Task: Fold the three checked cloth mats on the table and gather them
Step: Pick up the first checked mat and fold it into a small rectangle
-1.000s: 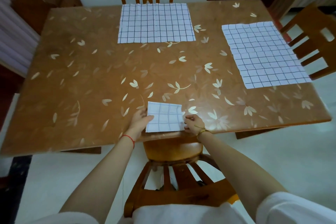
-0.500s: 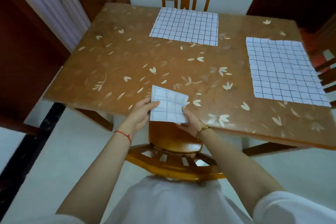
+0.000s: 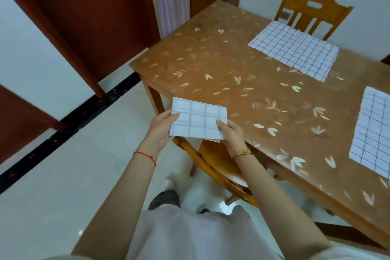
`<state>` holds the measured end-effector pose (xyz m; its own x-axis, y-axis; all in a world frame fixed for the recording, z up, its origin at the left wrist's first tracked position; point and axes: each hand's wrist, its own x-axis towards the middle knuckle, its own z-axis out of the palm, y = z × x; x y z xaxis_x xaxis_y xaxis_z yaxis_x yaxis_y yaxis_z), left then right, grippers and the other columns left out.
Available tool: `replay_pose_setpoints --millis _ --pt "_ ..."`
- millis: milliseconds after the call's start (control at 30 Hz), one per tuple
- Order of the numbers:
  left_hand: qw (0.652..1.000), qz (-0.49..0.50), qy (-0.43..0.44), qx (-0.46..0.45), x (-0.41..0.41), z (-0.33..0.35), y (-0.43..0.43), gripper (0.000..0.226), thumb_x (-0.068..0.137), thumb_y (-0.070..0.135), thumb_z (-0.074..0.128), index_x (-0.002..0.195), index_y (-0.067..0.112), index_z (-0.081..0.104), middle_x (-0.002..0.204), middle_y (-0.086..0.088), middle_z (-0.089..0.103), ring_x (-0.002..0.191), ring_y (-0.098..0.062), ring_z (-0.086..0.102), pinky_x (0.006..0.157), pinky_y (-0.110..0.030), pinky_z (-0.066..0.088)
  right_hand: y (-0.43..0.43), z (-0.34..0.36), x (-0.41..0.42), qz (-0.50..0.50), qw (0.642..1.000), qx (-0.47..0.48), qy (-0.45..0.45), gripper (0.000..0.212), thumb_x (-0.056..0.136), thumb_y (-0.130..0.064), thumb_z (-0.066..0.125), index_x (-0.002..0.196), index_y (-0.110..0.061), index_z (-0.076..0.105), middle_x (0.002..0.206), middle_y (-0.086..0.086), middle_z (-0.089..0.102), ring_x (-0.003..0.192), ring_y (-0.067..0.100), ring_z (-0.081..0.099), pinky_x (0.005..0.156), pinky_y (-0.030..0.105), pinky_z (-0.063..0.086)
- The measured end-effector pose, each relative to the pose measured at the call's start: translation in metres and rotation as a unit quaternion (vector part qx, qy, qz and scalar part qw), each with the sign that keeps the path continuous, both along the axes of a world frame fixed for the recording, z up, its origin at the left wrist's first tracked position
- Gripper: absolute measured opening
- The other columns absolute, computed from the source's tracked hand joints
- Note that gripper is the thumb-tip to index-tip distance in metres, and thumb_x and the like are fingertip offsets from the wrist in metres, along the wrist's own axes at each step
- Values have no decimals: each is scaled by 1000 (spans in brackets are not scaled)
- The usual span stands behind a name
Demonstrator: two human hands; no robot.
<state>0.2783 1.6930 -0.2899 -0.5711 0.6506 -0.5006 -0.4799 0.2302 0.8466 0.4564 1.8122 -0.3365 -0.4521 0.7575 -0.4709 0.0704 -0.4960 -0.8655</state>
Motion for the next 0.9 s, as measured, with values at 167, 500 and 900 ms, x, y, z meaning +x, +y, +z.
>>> replay_pose_setpoints --millis 167,500,900 --pt "996 82 17 5 -38 2 -44 27 95 10 61 121 9 63 102 -5 70 88 -17 66 65 -23 56 -25 15 -52 73 994 76 -36 8 92 -15 64 97 -13 71 97 3 72 94 22 68 87 40 56" --pt "988 151 14 4 -174 2 -114 23 93 6 59 114 13 65 99 -2 70 95 -22 64 81 -34 54 -70 26 -202 149 983 105 -23 14 89 -17 68 100 -9 73 103 12 74 97 27 70 89 43 57" --pt "989 79 113 -52 -336 4 -145 42 91 -3 49 125 19 63 110 0 68 97 -17 65 90 -36 52 -111 28 -351 130 986 102 -22 20 89 -20 67 96 -1 70 93 21 69 82 30 62 76 59 52"
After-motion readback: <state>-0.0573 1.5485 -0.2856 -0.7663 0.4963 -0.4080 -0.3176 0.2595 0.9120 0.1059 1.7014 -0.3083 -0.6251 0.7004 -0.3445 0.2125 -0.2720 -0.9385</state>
